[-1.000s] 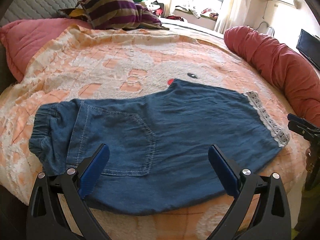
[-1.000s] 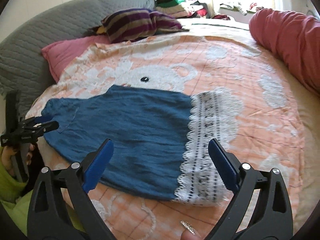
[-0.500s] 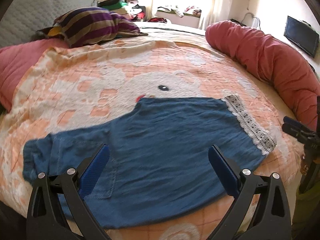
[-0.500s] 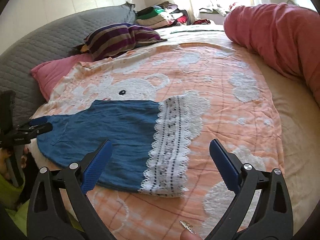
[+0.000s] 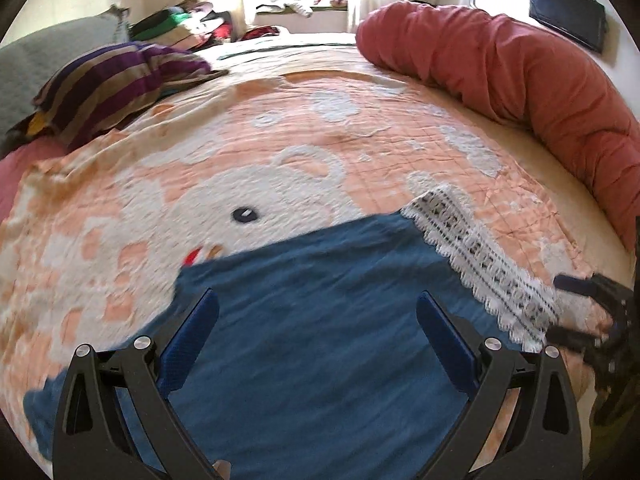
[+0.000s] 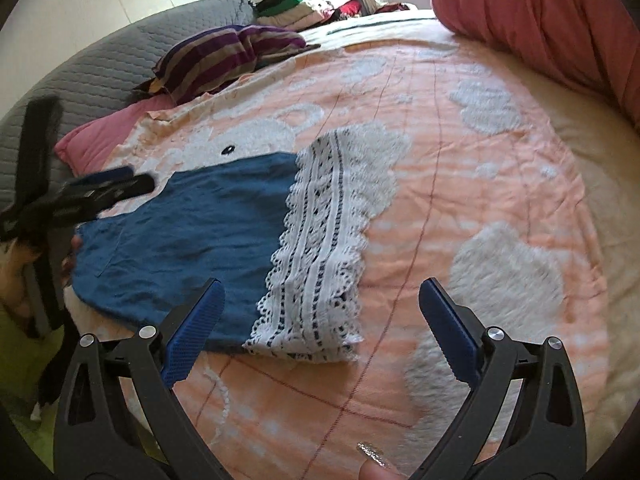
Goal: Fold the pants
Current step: 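Grasp the lace-trimmed leg edge with the left gripper while the right gripper pinches the denim, then fold the lace leg over the denim with the left gripper while the right gripper holds it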
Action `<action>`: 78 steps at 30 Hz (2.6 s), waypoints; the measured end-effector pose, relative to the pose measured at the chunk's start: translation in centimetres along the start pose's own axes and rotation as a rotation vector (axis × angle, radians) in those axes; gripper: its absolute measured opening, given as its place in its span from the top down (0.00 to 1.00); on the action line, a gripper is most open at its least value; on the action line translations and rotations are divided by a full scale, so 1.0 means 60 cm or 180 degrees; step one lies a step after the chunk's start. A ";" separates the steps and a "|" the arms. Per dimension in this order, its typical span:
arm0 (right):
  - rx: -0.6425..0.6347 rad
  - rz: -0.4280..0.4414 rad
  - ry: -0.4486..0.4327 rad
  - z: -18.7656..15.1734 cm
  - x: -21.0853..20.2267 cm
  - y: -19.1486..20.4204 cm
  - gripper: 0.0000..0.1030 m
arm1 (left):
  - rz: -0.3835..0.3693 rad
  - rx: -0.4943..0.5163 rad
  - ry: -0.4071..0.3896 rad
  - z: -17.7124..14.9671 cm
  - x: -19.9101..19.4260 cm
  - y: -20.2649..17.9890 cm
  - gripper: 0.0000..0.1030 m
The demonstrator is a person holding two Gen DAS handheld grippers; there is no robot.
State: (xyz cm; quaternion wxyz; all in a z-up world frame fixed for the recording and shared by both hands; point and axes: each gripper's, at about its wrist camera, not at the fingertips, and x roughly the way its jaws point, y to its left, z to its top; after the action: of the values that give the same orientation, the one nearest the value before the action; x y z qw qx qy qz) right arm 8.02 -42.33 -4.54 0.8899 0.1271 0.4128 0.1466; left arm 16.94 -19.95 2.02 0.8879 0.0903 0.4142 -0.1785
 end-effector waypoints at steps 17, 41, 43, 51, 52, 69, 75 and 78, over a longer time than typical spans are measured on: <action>0.0029 0.0186 0.0130 -0.005 0.044 0.022 0.53 | -0.0266 0.0366 0.0286 0.079 0.163 -0.028 0.05; -0.0072 0.0273 0.0151 0.008 0.069 0.026 0.77 | -0.0930 0.0534 0.0607 0.074 0.230 -0.077 0.83; -0.0115 0.0296 0.0161 0.015 0.066 0.035 0.81 | -0.0892 0.0558 0.0545 0.071 0.224 -0.078 0.88; -0.0545 0.0375 0.0091 0.042 0.043 0.121 0.85 | -0.1162 0.0064 0.0222 0.058 0.161 -0.012 0.96; -0.0627 0.0397 0.0077 0.047 0.040 0.138 0.85 | -0.1179 0.0003 0.0140 0.056 0.142 0.005 0.96; -0.1833 0.0524 0.0428 0.018 0.137 0.396 0.85 | -0.0791 -0.1367 -0.0089 -0.081 0.023 0.295 0.95; -0.2377 0.0314 0.0501 -0.036 0.154 0.466 0.85 | -0.0856 -0.1945 -0.0469 -0.153 -0.049 0.380 0.85; -0.2625 0.0244 0.0421 -0.056 0.151 0.495 0.82 | -0.0907 -0.1946 -0.0503 -0.166 -0.059 0.378 0.73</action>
State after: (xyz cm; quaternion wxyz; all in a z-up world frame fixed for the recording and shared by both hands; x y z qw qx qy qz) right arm 6.37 -11.22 -2.66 0.8318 -0.2342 0.3707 0.3404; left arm 16.73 4.83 -1.35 0.8694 -0.2527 0.3870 -0.1748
